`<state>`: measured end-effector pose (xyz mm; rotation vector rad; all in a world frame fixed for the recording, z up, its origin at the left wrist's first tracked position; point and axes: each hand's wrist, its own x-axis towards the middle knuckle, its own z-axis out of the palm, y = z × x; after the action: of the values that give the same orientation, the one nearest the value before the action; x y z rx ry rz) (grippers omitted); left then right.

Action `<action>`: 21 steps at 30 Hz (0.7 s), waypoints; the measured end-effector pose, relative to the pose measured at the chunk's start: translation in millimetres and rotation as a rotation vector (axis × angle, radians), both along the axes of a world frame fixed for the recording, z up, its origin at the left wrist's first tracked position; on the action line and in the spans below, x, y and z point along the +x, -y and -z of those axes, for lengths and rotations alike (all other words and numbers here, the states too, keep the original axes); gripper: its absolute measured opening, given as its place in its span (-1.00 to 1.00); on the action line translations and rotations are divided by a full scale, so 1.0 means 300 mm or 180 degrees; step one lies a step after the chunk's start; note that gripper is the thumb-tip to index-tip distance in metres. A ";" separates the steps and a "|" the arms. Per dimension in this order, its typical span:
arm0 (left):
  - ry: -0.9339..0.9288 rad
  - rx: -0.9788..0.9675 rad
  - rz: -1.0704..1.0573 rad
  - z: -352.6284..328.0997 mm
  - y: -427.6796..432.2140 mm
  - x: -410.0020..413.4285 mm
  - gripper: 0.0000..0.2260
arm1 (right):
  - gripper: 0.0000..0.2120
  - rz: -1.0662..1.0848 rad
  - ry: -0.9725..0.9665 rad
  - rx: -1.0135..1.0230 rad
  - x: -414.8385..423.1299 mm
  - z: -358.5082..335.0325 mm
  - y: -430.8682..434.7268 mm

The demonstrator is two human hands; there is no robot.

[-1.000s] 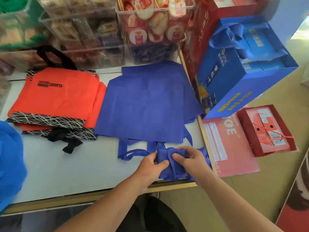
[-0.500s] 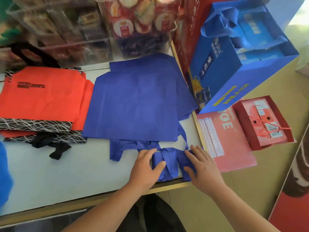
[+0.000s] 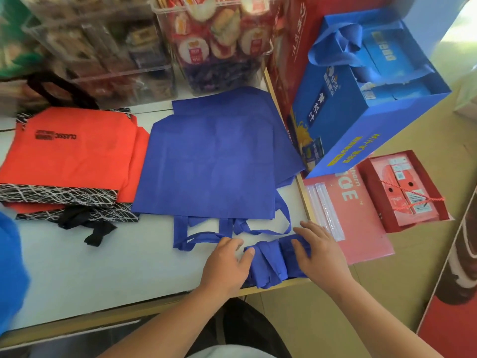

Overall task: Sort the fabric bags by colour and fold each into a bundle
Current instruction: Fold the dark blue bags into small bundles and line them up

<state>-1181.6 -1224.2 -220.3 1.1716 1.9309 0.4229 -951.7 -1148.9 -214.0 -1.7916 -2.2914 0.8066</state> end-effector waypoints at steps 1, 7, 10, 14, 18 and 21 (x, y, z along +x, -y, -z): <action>0.0004 0.0080 -0.0047 -0.021 0.003 -0.027 -0.73 | -0.70 0.0034 -0.0066 -0.0032 -0.022 -0.018 -0.017; -0.0183 0.0652 -0.0618 -0.046 -0.036 -0.362 -0.93 | -0.68 0.0115 -0.0816 -0.0376 -0.322 -0.062 -0.141; -0.0686 0.0643 -0.0855 0.018 -0.069 -0.570 -0.80 | -0.57 0.0398 -0.0513 -0.0833 -0.447 -0.025 -0.203; -0.0895 0.0270 -0.1094 0.083 -0.114 -0.784 -0.60 | -0.55 0.0881 -0.0014 -0.0926 -0.485 0.067 -0.255; -0.0597 0.0066 -0.1217 0.127 -0.167 -0.894 -0.64 | -0.56 0.1186 0.0101 -0.0902 -0.486 0.094 -0.272; -0.0262 0.0112 -0.1156 0.129 -0.198 -0.912 -0.61 | -0.55 0.1401 -0.0078 -0.0877 -0.501 0.062 -0.285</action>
<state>-1455.2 -1164.8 -259.1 0.8688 2.2232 0.6093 -1101.9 -1063.3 -232.5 -2.2668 -1.7286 1.0832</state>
